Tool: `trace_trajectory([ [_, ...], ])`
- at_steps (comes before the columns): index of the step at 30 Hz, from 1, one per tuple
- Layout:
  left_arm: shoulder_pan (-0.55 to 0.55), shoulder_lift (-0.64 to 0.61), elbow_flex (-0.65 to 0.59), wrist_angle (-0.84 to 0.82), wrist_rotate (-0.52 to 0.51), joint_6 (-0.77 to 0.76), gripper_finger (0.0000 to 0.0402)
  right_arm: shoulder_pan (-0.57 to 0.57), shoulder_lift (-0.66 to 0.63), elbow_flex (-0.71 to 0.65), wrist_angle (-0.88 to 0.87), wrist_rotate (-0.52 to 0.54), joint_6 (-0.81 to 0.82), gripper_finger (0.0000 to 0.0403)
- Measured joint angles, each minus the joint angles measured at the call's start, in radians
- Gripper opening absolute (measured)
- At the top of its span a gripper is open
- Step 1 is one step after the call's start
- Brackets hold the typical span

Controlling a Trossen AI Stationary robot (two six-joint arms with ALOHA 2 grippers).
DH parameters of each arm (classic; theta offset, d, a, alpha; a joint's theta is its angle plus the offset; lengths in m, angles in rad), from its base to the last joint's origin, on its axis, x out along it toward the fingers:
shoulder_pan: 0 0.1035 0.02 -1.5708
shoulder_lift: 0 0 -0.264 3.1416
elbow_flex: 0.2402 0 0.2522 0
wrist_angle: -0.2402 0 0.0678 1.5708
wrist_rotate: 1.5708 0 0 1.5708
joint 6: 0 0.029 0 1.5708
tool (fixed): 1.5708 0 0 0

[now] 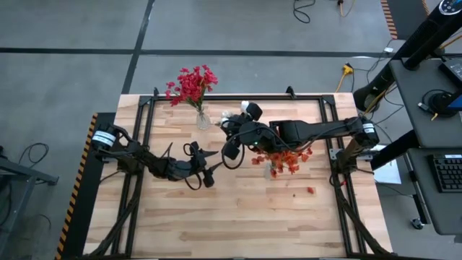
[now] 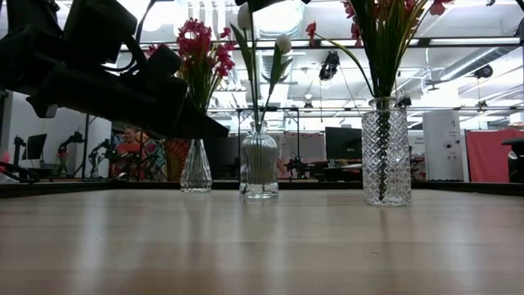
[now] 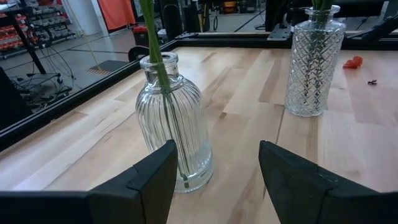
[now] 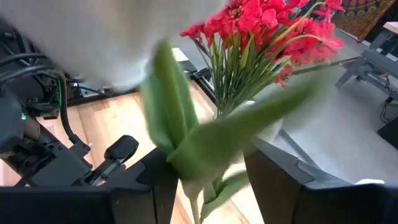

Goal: Sort flowers into vase by color
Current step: Put the top center white tulip flower into the center transparent glass vase, then return to Home Position

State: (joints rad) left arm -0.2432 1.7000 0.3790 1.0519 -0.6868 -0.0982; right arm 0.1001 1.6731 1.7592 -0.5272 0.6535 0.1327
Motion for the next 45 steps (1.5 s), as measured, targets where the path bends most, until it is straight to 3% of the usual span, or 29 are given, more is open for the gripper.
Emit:
trace_trajectory([
  [17, 0.000, 0.000, 0.000, 0.000, 0.000, 0.000, 0.0208, 0.007, -0.001, 0.000, -0.018, -0.001, 0.019, 0.0135],
  [31, -0.024, -0.018, 0.000, 0.001, -0.001, -0.003, 0.0208, 0.016, -0.034, 0.000, -0.019, 0.001, 0.017, 0.0239],
  [36, -0.072, -0.112, 0.006, -0.004, -0.039, 0.091, 0.0208, 0.026, -0.079, 0.000, -0.016, 0.000, 0.015, 0.0263],
  [39, -0.129, -0.217, 0.006, -0.023, -0.110, 0.152, 0.0208, 0.038, -0.103, 0.002, -0.008, 0.001, 0.005, 0.0270],
  [45, -0.281, -0.463, 0.049, -0.127, -0.116, 0.296, 0.0208, 0.073, -0.161, 0.001, 0.038, -0.005, -0.089, 0.0269],
])
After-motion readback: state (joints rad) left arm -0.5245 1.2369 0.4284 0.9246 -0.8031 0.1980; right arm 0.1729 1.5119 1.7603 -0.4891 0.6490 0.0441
